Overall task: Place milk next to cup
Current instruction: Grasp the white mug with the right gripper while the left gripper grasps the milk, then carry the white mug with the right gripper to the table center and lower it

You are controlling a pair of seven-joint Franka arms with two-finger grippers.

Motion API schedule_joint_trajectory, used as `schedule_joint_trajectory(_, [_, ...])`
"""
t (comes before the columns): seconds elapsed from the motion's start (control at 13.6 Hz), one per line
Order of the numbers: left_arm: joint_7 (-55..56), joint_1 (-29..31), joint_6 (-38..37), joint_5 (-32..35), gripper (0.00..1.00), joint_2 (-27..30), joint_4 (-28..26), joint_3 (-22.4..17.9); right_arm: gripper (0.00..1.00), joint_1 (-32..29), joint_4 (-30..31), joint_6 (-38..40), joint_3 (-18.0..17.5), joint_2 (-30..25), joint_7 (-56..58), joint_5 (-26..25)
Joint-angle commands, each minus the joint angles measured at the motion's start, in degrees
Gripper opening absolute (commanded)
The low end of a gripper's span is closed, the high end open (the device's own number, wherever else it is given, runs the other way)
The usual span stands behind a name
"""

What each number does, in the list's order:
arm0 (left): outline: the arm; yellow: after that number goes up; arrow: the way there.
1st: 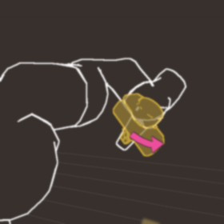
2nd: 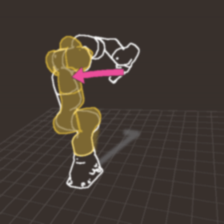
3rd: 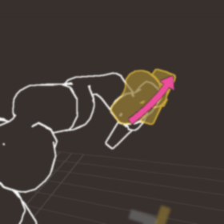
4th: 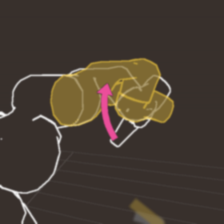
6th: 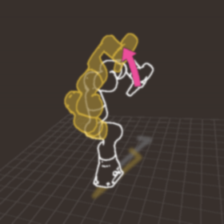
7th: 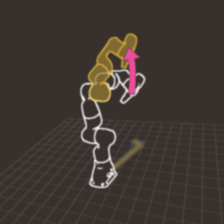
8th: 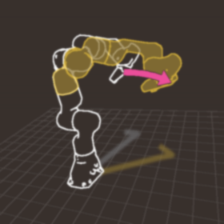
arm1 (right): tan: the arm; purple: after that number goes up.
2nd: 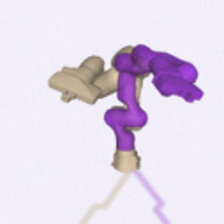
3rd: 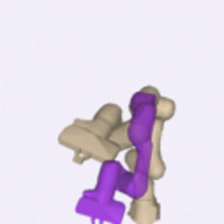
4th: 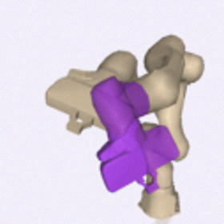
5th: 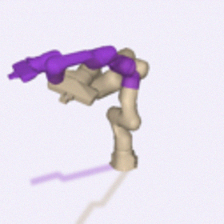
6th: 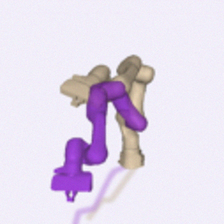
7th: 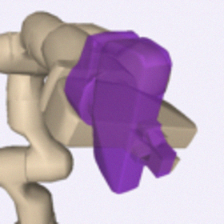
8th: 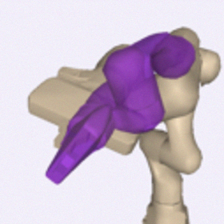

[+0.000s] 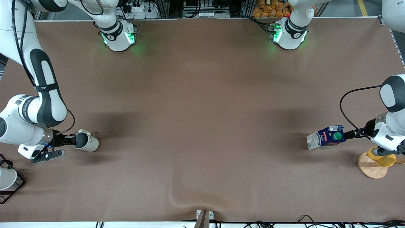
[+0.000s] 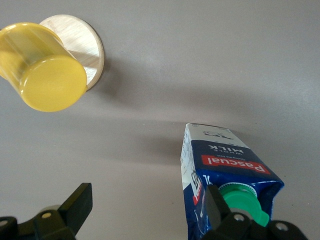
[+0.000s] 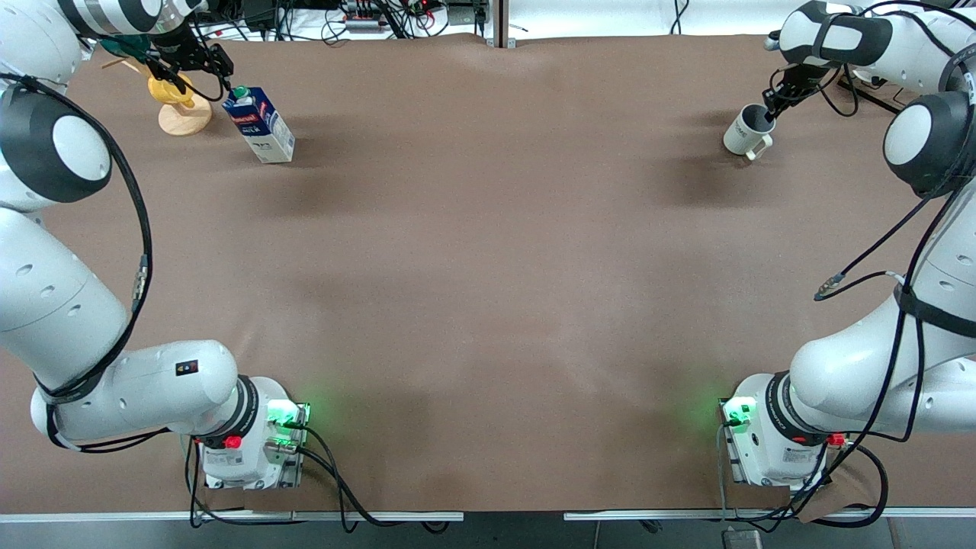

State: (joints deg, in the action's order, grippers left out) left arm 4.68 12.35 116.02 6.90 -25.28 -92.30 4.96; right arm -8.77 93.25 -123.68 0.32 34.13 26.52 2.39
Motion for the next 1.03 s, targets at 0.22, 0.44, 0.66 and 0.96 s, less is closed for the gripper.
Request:
schedule_joint_trajectory(0.22, [1.3,0.5,0.3,-2.8,1.00,0.0,2.2,0.5,0.00,5.9,-6.2,8.9,-3.3,-4.3,0.5,0.4])
schedule_joint_trajectory(0.44, [2.1,0.5,0.1,-8.1,1.00,0.0,2.1,0.5,0.00,8.2,-5.7,9.9,-7.5,-5.6,-0.2,0.6])
schedule_joint_trajectory(0.66, [4.6,-0.5,-0.6,-9.4,1.00,-0.5,1.7,0.5,0.00,14.5,-6.0,9.3,-7.8,-6.4,0.7,0.0])
schedule_joint_trajectory(0.96, [5.6,-0.6,-1.8,-9.5,1.00,-0.3,1.8,0.8,0.00,26.0,-5.5,9.9,-7.6,-7.7,-0.6,-2.8])
